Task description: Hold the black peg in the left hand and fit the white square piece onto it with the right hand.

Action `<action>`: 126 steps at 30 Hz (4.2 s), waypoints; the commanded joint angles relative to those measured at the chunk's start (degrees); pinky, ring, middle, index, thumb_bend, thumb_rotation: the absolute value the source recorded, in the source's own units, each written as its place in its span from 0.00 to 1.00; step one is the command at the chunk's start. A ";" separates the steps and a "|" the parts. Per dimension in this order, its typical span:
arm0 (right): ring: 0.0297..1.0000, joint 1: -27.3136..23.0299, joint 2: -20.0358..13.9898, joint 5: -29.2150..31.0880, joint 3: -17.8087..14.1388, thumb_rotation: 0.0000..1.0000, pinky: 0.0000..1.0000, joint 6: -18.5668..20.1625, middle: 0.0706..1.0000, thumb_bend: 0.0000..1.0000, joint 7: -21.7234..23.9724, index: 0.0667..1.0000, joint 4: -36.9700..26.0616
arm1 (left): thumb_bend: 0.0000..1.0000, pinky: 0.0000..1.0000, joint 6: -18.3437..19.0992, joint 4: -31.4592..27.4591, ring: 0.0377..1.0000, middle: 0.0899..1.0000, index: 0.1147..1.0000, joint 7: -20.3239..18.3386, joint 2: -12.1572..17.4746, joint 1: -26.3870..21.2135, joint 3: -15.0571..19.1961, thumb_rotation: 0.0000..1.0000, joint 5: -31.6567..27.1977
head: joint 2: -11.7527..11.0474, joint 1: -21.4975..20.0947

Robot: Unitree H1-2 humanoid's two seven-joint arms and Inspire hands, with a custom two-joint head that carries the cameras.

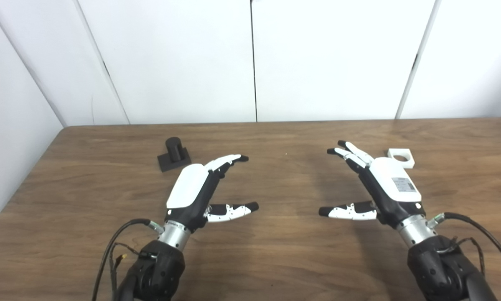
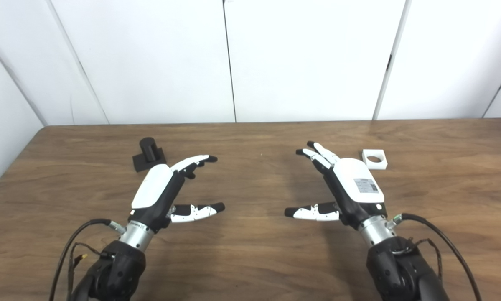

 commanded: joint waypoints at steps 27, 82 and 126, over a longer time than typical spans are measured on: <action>0.90 -0.59 -2.40 3.63 -3.13 0.44 0.71 -2.33 0.94 0.77 -0.40 0.84 -2.01 | 0.69 0.69 0.79 -0.98 0.84 0.84 0.78 3.14 -2.06 -2.19 -0.82 0.41 4.65 | -1.54 10.38; 0.89 -1.28 -3.03 3.58 -4.70 0.37 0.70 -1.52 0.93 0.75 1.40 0.82 -2.32 | 0.82 0.97 18.28 6.24 1.00 0.98 0.75 -0.95 16.92 -12.94 7.70 0.47 17.75 | -1.86 11.18; 0.89 -0.90 -2.42 3.17 -4.30 0.39 0.70 -2.07 0.93 0.72 0.66 0.82 -2.23 | 0.87 1.00 14.79 26.98 1.00 0.99 0.72 -0.58 17.40 -19.68 -1.19 0.51 10.25 | -1.47 9.61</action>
